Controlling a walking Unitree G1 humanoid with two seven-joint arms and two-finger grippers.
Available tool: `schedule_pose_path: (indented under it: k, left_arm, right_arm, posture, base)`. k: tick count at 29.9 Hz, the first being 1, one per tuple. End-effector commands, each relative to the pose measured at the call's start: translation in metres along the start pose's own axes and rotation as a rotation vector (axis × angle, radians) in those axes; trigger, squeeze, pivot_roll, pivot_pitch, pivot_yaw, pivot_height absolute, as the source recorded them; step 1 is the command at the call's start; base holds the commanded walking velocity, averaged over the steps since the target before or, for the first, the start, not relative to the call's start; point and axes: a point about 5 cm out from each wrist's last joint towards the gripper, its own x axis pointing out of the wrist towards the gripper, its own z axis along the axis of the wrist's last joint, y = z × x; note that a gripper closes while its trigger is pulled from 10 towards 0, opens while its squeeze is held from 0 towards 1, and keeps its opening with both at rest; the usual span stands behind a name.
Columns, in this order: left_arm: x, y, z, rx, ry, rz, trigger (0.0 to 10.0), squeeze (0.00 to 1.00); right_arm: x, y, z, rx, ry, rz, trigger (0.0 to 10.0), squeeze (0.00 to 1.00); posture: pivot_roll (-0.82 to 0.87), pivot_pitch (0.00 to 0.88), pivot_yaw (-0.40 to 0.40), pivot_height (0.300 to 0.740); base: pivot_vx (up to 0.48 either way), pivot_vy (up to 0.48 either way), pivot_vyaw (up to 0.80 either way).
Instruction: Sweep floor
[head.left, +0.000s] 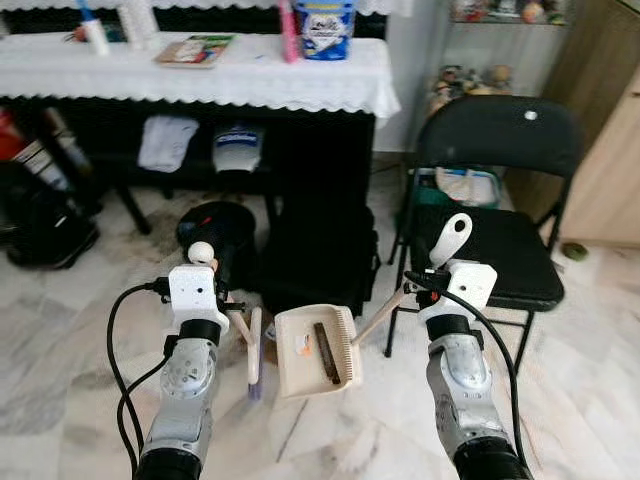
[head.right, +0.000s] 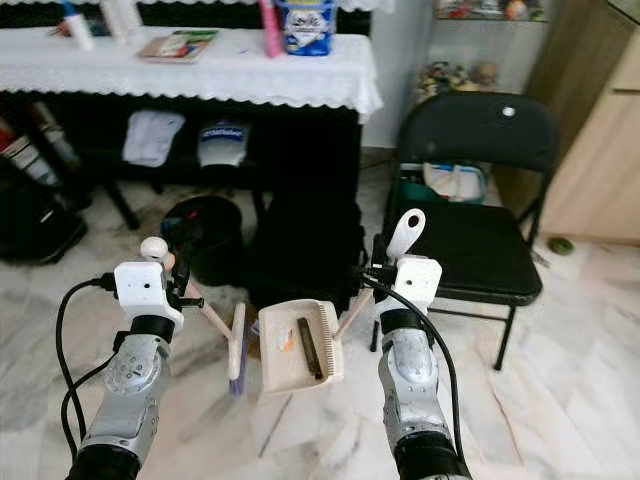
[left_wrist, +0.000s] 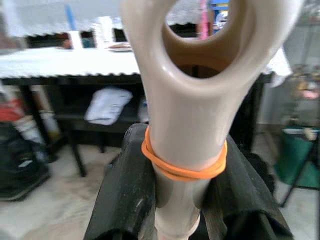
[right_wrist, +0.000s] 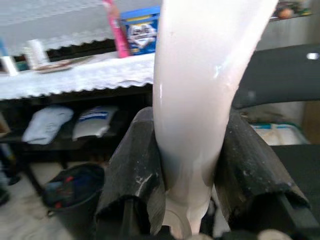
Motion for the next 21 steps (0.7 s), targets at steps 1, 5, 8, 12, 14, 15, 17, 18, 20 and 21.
schedule_pose_path:
  k: [1, 5, 8, 12, 14, 15, 17, 18, 20, 21]
  left_arm:
    - [0.001, 0.001, 0.005, 0.009, -0.031, 0.008, 10.0, 0.00]
    - [0.003, -0.005, 0.004, 0.004, -0.034, -0.025, 10.0, 0.00]
    - [0.005, -0.007, 0.004, 0.000, -0.036, -0.035, 10.0, 0.00]
    - [0.005, -0.008, 0.004, -0.005, -0.033, -0.030, 10.0, 0.00]
    - [0.002, -0.008, 0.003, -0.012, -0.028, -0.019, 10.0, 0.00]
    - [0.000, -0.009, 0.002, -0.018, -0.025, -0.012, 10.0, 0.00]
    - [-0.001, -0.009, 0.002, -0.021, -0.024, -0.008, 10.0, 0.00]
    - [-0.003, -0.010, 0.002, -0.023, -0.024, -0.004, 10.0, 0.00]
    - [-0.004, -0.011, 0.003, -0.023, -0.028, -0.005, 10.0, 0.00]
    - [-0.005, -0.011, 0.003, -0.018, -0.032, -0.007, 10.0, 0.00]
  right_arm:
    - [0.003, 0.003, 0.011, 0.003, -0.053, 0.010, 10.0, 0.00]
    - [0.001, 0.000, 0.008, -0.015, -0.043, -0.004, 10.0, 0.00]
    - [0.001, -0.002, 0.007, -0.022, -0.038, -0.016, 10.0, 0.00]
    - [0.000, -0.005, 0.007, -0.038, -0.035, -0.017, 10.0, 0.00]
    - [-0.002, -0.007, 0.005, -0.050, -0.028, -0.029, 10.0, 0.00]
    - [-0.003, -0.009, 0.005, -0.060, -0.026, -0.037, 10.0, 0.00]
    - [-0.004, -0.010, 0.005, -0.067, -0.026, -0.043, 10.0, 0.00]
    - [-0.003, -0.010, 0.006, -0.088, -0.032, -0.043, 10.0, 0.00]
    - [-0.002, -0.011, 0.008, -0.088, -0.040, -0.043, 10.0, 0.00]
    - [-0.001, -0.012, 0.009, -0.091, -0.046, -0.047, 10.0, 0.00]
  posture:
    - [-0.01, 0.000, 0.034, 0.740]
    - [-0.01, 0.000, 0.040, 0.740]
    - [-0.02, 0.000, 0.040, 0.740]
    - [-0.02, 0.000, 0.040, 0.740]
    - [-0.02, 0.000, 0.040, 0.740]
    - [-0.02, 0.000, 0.040, 0.740]
    - [-0.02, 0.000, 0.040, 0.740]
    - [-0.01, 0.000, 0.038, 0.740]
    - [-0.01, 0.000, 0.037, 0.740]
    - [-0.01, 0.000, 0.033, 0.740]
  base:
    - [0.000, 0.000, 0.80]
    - [0.000, 0.000, 0.80]
    - [0.000, 0.000, 0.80]
    - [0.000, 0.000, 0.80]
    - [0.000, 0.000, 0.80]
    - [0.000, 0.000, 0.80]
    - [0.000, 0.000, 0.80]
    - [0.000, 0.000, 0.71]
    - [0.000, 0.000, 0.75]
    - [0.000, 0.000, 0.80]
